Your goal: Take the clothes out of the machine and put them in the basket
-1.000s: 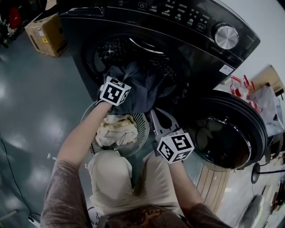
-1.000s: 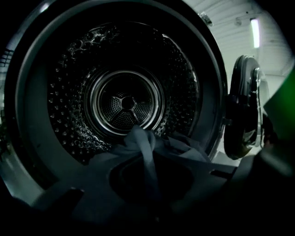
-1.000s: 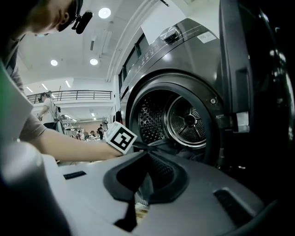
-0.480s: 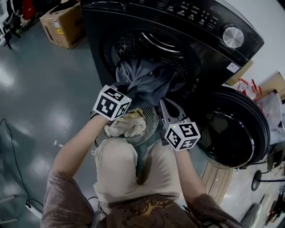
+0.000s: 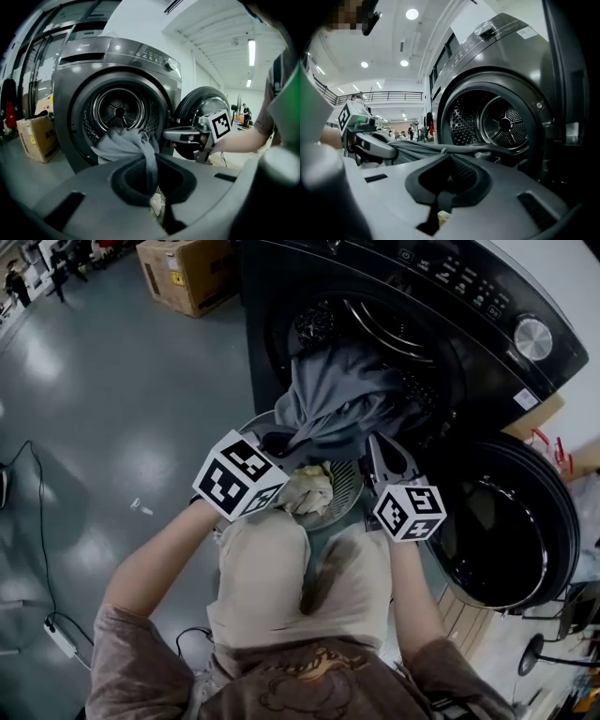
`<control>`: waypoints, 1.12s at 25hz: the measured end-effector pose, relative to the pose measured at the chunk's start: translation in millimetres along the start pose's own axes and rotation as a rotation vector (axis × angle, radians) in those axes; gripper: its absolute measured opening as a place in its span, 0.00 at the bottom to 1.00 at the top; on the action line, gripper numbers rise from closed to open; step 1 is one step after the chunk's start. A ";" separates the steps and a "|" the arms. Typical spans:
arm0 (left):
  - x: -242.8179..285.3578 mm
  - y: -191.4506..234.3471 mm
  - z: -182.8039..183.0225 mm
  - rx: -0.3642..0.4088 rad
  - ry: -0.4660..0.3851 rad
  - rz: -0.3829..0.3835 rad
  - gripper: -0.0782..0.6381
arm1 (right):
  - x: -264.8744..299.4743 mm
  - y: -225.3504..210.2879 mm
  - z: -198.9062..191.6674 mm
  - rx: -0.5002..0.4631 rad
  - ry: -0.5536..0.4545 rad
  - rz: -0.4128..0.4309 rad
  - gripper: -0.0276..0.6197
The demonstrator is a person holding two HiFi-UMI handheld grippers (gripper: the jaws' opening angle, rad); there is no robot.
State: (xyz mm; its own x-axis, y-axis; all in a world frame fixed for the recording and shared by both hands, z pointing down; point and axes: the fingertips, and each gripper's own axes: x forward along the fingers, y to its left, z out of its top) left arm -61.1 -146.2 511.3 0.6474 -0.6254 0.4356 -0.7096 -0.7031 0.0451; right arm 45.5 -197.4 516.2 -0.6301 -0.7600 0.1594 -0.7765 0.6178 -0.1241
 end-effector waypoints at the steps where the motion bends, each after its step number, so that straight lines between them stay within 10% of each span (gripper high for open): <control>1: -3.8 0.1 -2.2 -0.006 0.003 0.006 0.12 | 1.8 3.7 0.9 -0.004 -0.001 0.010 0.04; 5: -8.1 11.2 -11.9 -0.025 0.016 0.057 0.14 | 5.1 14.6 2.5 -0.006 -0.006 0.036 0.04; 12: 3.7 35.1 2.6 -0.061 -0.070 0.122 0.46 | 1.2 15.2 0.4 0.003 -0.007 0.029 0.04; 28: 172.3 104.3 22.6 -0.045 -0.046 0.079 0.80 | -26.9 -1.5 -10.9 0.002 0.002 -0.072 0.04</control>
State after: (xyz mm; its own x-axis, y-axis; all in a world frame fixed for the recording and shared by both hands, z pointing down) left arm -17.4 -334.9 570.7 0.6006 -0.6937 0.3975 -0.7699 -0.6360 0.0534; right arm 63.6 -175.7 522.8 -0.5726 -0.8020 0.1699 -0.8198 0.5611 -0.1139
